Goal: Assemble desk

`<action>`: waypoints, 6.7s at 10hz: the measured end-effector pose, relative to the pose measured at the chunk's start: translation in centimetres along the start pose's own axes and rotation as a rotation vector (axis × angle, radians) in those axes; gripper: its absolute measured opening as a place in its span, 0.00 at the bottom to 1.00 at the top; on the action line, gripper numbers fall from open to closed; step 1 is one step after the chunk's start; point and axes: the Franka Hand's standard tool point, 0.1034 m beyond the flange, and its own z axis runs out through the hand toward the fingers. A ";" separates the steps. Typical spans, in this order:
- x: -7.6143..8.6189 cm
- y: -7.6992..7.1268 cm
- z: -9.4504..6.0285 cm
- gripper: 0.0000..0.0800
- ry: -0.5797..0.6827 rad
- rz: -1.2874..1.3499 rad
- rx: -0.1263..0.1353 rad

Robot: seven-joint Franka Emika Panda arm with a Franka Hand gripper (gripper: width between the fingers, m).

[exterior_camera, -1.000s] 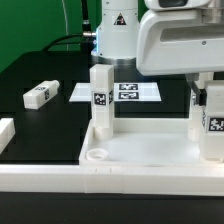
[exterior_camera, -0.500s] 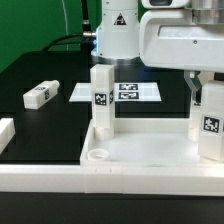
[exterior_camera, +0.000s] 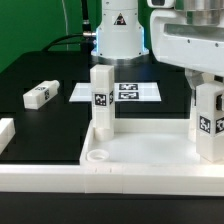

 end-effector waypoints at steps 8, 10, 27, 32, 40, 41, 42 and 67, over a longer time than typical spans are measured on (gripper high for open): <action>-0.2 0.3 0.1 0.78 0.002 -0.134 -0.026; -0.3 0.3 0.1 0.81 0.004 -0.337 -0.030; -0.6 0.2 0.1 0.36 0.009 -1.183 -0.058; -0.4 0.3 0.2 0.36 0.006 -0.792 -0.040; -0.4 0.1 0.3 0.36 0.001 -0.003 -0.006; -0.5 0.1 0.3 0.36 0.001 0.083 -0.005; -0.6 0.1 0.4 0.36 -0.004 0.165 -0.004; -1.5 0.0 0.3 0.41 0.022 -1.281 -0.090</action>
Offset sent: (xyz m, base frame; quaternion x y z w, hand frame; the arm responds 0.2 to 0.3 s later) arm 0.0000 0.0000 0.0000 0.0000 0.0000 0.0650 0.9979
